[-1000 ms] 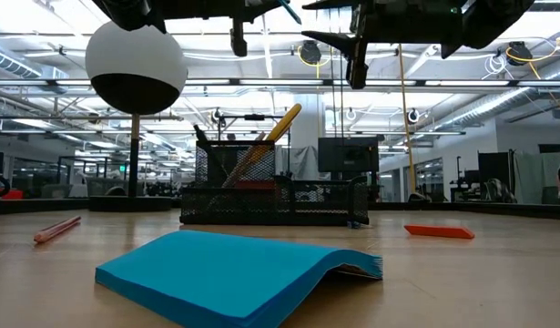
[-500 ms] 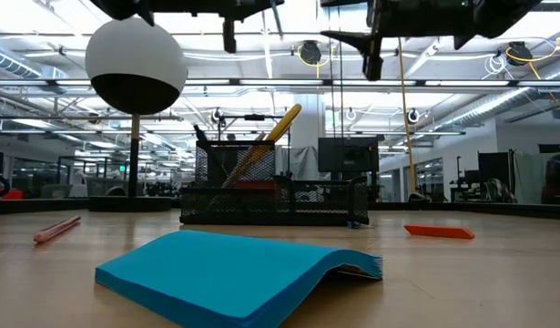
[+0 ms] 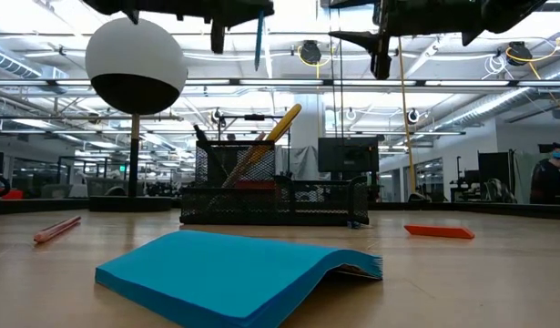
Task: Pick and place office supplies into organizer
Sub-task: Put the blue pencil into the desk organizer
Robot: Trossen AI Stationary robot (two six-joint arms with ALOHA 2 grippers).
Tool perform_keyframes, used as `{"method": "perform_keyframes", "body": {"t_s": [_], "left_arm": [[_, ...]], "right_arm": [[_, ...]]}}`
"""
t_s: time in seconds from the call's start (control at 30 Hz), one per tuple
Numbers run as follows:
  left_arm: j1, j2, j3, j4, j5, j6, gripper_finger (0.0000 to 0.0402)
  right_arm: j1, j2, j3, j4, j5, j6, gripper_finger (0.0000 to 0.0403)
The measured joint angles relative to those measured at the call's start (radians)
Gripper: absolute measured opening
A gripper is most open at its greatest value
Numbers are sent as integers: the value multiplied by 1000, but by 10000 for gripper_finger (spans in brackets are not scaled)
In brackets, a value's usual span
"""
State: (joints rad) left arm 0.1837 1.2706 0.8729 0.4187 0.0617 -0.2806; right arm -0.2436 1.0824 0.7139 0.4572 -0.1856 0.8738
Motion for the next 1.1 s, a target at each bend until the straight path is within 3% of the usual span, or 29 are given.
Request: {"method": "perform_keyframes", "body": {"t_s": [0.3,0.7,0.9,1.1], "left_arm": [[0,2,-170,232,-9,-7,0],[1,2,-324,310,-32,44,0],[11,1,-461,537,-61,19,0],[32,3,-542,584,-71,-21,0]], "right_arm": [[0,0,0,1,0,27,164],[0,1,0,-19,5,63,164],[0,1,0,-26,5,84,164],[0,1,0,-29,33,92,161]]}}
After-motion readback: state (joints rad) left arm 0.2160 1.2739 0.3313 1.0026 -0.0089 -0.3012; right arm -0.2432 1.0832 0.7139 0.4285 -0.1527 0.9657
